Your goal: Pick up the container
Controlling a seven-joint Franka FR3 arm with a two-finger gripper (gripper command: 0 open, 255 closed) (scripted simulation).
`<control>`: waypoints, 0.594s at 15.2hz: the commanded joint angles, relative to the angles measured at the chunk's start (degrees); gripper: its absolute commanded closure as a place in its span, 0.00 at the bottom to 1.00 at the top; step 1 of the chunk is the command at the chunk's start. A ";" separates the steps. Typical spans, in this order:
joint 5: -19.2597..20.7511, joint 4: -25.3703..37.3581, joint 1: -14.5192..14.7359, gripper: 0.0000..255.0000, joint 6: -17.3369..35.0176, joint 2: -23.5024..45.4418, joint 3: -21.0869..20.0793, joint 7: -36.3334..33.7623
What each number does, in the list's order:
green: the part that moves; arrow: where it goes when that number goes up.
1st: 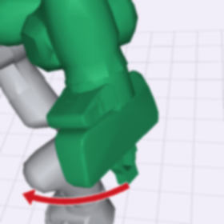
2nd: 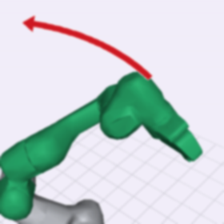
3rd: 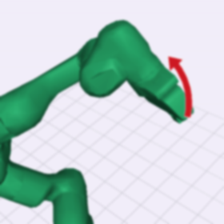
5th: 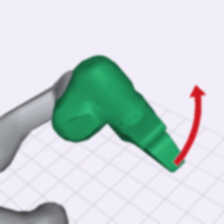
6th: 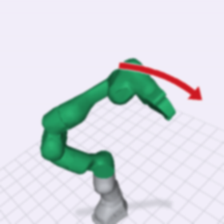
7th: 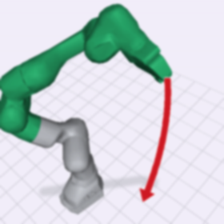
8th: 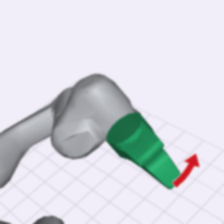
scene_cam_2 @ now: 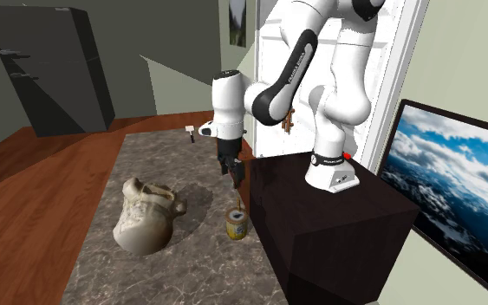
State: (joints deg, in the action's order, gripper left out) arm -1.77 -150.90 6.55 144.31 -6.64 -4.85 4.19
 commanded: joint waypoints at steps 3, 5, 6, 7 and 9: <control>1.75 1.78 0.67 0.00 7.37 9.94 -0.96 -1.90; 3.11 3.16 1.16 0.00 10.46 14.87 -1.06 -3.12; 3.85 3.97 1.52 0.00 11.90 17.34 -0.97 -3.77; 4.62 4.84 1.93 0.00 13.27 19.81 -0.81 -4.43; 5.39 5.70 2.46 0.00 15.02 22.60 -0.43 -5.07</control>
State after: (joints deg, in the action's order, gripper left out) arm 3.20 -145.96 8.98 158.51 14.34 -5.53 -0.85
